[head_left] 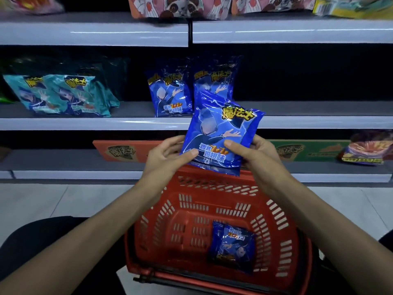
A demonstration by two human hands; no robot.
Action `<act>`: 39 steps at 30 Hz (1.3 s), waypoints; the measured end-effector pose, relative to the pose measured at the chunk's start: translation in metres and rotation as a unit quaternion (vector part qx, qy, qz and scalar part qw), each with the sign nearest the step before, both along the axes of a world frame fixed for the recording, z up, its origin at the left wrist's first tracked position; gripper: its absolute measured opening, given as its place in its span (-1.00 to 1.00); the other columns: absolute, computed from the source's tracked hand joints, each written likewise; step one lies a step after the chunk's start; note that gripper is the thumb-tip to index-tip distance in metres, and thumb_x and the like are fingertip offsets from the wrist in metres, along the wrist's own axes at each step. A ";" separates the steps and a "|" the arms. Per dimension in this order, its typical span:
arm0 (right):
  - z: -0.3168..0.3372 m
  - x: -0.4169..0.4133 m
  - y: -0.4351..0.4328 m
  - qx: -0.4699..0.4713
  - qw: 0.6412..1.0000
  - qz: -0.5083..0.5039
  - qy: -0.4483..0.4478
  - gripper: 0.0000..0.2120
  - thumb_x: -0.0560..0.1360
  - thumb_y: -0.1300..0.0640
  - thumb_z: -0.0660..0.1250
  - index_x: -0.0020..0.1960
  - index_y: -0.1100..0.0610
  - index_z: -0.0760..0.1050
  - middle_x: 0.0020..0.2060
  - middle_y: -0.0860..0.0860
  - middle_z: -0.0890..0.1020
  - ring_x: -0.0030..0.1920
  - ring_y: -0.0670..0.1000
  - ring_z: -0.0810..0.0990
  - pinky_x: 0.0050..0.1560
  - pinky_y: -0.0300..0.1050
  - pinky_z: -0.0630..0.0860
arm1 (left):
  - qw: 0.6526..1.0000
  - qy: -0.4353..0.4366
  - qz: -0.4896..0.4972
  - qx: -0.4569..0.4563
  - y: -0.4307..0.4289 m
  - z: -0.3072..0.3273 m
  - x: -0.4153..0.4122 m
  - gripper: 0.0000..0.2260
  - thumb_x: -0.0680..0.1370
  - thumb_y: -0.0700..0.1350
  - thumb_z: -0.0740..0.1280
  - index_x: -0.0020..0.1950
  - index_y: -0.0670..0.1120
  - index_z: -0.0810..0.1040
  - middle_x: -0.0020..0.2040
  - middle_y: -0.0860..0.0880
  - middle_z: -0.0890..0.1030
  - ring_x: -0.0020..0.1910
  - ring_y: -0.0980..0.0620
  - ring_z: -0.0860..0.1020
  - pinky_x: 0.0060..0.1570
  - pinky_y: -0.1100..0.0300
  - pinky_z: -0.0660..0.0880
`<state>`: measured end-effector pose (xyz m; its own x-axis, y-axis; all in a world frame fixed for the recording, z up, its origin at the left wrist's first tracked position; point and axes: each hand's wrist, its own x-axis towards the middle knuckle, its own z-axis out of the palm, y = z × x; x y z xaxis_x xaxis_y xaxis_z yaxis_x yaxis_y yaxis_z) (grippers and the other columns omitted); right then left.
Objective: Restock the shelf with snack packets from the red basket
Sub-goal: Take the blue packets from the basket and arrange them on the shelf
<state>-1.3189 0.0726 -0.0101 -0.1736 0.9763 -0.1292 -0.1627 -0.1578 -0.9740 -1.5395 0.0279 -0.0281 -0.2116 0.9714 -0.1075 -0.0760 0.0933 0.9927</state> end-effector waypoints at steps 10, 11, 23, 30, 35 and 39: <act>-0.002 -0.022 0.008 0.066 0.997 0.001 -0.039 -0.58 0.49 0.29 0.53 0.30 0.18 0.50 0.04 0.07 0.76 0.00 0.12 0.77 0.02 0.02 0.70 | 0.986 0.150 0.002 0.071 0.023 0.005 -0.009 -0.76 0.48 -0.21 0.58 0.13 -0.06 0.70 0.01 0.08 0.77 0.02 0.10 0.72 0.05 0.20 0.64; -0.005 -0.026 0.008 0.067 0.997 -0.003 -0.046 -0.59 0.49 0.28 0.53 0.28 0.18 0.50 0.02 0.07 0.77 -0.03 0.12 0.77 0.01 0.04 0.71 | 0.986 0.151 0.006 0.069 0.024 0.002 -0.010 -0.77 0.48 -0.23 0.57 0.11 -0.08 0.70 -0.02 0.07 0.77 -0.01 0.11 0.73 0.00 0.24 0.64; -0.043 -0.081 0.034 0.102 0.984 -0.018 -0.144 -0.66 0.42 0.19 0.61 0.12 0.10 0.58 -0.05 0.01 0.75 -0.08 -0.03 0.76 -0.06 -0.11 0.69 | 0.987 0.152 0.047 -0.035 0.048 -0.027 -0.055 -0.77 0.41 -0.16 0.64 0.04 -0.10 0.74 -0.08 0.00 0.78 -0.08 0.00 0.76 0.05 -0.10 0.69; -0.032 -0.115 0.092 0.169 0.953 -0.047 -0.246 -0.65 0.41 -0.01 0.64 0.07 0.05 0.57 -0.13 0.07 0.70 -0.08 0.10 0.69 -0.05 0.13 0.66 | 0.982 0.154 0.102 -0.024 0.098 -0.016 -0.075 -0.76 0.41 -0.11 0.64 0.00 -0.04 0.67 -0.10 -0.01 0.77 -0.11 -0.04 0.75 0.01 -0.15 0.69; -0.024 -0.139 0.140 0.231 0.913 -0.073 -0.327 -0.60 0.41 -0.01 0.63 -0.07 0.15 0.45 -0.26 0.15 0.55 -0.26 0.15 0.49 -0.13 0.26 0.56 | 0.971 0.185 0.150 0.017 0.136 -0.002 -0.083 -0.67 0.30 0.05 0.59 -0.05 0.02 0.55 -0.16 0.03 0.74 -0.12 -0.07 0.74 -0.03 -0.16 0.67; -0.017 -0.157 0.171 0.270 0.887 -0.078 -0.366 -0.59 0.42 0.02 0.62 0.09 0.11 0.48 -0.16 0.07 0.63 -0.15 0.17 0.62 -0.09 0.20 0.60 | 0.956 0.230 0.178 0.043 0.165 -0.002 -0.094 -0.64 0.44 -0.05 0.59 0.13 -0.05 0.53 -0.10 0.03 0.72 -0.09 -0.01 0.70 0.02 -0.09 0.64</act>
<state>-1.4756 0.2434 -0.0271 -0.0934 0.9346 0.3432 0.5667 0.3333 -0.7535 -1.6335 0.1926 -0.0300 -0.5366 0.8298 0.1535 0.3583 0.0594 0.9317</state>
